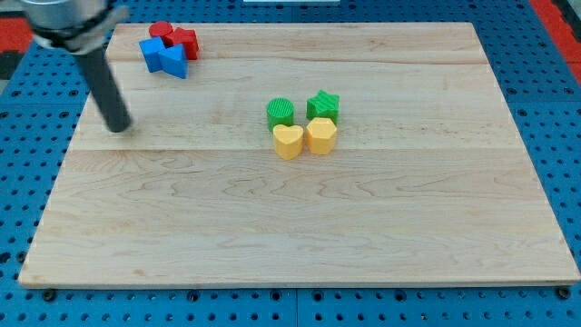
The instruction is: Move the red star to the bottom right of the blue cube
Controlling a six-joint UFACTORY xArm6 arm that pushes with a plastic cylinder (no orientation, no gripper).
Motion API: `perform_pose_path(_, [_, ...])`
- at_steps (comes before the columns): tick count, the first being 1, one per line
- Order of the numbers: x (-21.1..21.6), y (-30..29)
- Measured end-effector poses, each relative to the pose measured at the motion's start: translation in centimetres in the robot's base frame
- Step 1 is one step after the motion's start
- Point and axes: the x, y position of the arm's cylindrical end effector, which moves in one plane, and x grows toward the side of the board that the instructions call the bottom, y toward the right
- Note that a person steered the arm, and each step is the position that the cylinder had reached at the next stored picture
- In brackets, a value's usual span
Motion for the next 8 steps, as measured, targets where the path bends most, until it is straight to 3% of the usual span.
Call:
perform_pose_path(1, [-2.3,-5.0])
perform_pose_path(6, [-6.1,-5.0])
perform_pose_path(8, [-12.1,-4.2])
